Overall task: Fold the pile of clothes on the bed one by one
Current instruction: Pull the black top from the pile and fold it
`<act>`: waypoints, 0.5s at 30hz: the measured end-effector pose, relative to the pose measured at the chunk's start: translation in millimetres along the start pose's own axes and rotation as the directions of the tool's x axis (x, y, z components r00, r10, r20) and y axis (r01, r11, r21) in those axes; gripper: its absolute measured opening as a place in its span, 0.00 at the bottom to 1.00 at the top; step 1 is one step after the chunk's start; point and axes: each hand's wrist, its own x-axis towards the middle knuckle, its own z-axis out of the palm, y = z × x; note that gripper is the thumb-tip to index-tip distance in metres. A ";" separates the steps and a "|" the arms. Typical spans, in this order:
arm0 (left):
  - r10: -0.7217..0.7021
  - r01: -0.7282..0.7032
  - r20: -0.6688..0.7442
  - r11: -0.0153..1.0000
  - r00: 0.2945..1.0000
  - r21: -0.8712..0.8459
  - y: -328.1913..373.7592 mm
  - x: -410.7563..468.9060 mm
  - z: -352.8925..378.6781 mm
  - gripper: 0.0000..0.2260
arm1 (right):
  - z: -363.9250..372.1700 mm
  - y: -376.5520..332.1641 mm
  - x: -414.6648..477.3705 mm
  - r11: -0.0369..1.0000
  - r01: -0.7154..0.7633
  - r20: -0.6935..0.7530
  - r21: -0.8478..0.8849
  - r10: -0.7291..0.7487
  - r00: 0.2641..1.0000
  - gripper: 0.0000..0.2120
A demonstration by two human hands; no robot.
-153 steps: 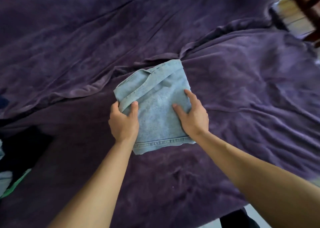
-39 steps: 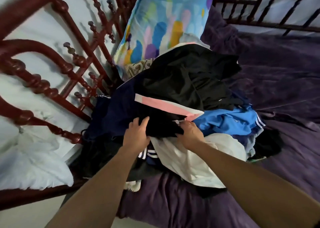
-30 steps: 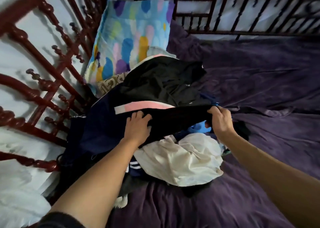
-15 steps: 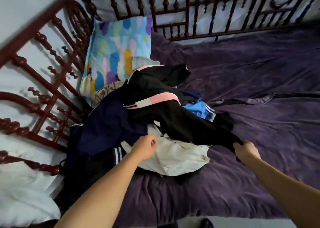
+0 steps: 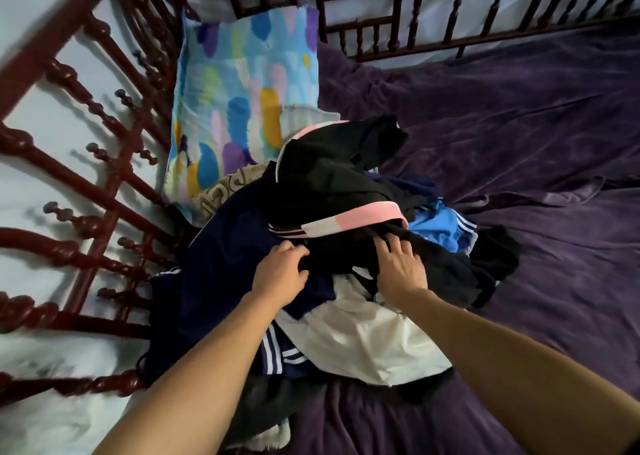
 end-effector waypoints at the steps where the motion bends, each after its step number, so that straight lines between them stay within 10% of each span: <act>1: 0.048 -0.048 0.020 0.998 0.999 0.043 3.5 8.8 6.6 0.23 | 1.4 5.5 2.9 0.996 -0.010 -0.034 0.089 0.013 0.999 0.25; 7: 0.167 -0.157 -0.019 0.955 0.986 0.253 29.3 42.6 42.0 0.15 | -16.0 72.4 -0.6 0.729 -0.294 0.015 0.618 0.363 0.932 0.09; 11: 0.316 -0.322 -0.174 0.947 0.933 -0.008 55.4 54.7 23.7 0.08 | -47.0 96.8 0.1 0.512 -0.318 0.041 0.798 0.480 0.877 0.10; 15: 0.188 -0.289 -0.312 0.904 0.931 -0.316 77.9 58.2 -36.8 0.03 | -105.0 112.7 -13.2 0.636 -0.146 -0.059 0.758 0.290 0.955 0.12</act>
